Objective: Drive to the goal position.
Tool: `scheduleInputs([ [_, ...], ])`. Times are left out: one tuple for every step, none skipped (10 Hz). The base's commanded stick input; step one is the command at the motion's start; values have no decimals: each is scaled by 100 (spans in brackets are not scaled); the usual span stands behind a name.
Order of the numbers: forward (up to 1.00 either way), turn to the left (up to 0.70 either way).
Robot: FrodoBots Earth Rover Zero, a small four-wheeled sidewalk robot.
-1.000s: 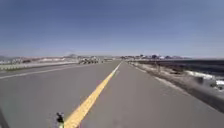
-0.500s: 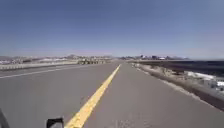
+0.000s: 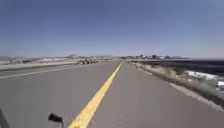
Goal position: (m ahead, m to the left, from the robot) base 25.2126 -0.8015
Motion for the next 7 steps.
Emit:
scheduleInputs([
  [85, 0],
  [85, 0],
  [85, 0],
  [85, 0],
  [85, 0],
  [85, 0],
  [85, 0],
])
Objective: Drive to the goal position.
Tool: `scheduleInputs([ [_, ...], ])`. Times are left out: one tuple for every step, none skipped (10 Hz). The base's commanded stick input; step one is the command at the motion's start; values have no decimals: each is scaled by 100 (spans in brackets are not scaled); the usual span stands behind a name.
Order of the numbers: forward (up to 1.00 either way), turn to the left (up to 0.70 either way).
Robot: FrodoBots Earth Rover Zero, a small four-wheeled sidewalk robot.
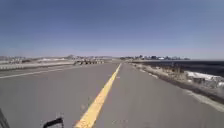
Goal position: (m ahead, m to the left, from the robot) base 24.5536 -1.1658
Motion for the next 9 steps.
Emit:
scheduleInputs([
  [85, 0],
  [85, 0],
  [85, 0],
  [85, 0],
  [85, 0],
  [85, 0],
  [85, 0],
  [85, 0],
  [85, 0],
])
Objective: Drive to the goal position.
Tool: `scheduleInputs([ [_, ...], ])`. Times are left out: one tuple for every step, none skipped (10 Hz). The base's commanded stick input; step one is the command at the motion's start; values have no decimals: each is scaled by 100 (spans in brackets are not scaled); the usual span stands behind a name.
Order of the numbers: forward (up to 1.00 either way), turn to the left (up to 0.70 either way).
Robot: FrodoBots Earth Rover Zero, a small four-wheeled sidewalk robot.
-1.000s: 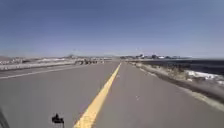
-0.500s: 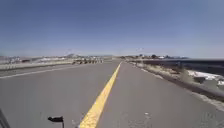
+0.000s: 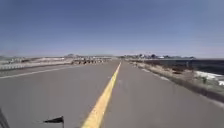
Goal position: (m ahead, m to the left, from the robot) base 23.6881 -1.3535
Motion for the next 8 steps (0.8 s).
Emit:
scheduleInputs([
  [85, 0],
  [67, 0],
  [25, 0],
  [0, 0],
  [0, 0],
  [0, 0],
  [0, 0],
  [0, 0],
])
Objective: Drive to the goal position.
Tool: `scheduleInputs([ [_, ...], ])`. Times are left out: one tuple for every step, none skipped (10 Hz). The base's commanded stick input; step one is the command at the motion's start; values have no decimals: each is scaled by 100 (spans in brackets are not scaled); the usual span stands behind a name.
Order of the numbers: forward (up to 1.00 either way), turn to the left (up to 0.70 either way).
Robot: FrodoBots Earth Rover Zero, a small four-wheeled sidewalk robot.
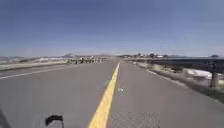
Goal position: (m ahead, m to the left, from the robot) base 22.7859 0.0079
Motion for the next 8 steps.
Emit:
scheduleInputs([
  [0, 0],
  [0, 0],
  [0, 0],
  [0, 0],
  [85, 0],
  [85, 0],
  [85, 0],
  [85, 0],
])
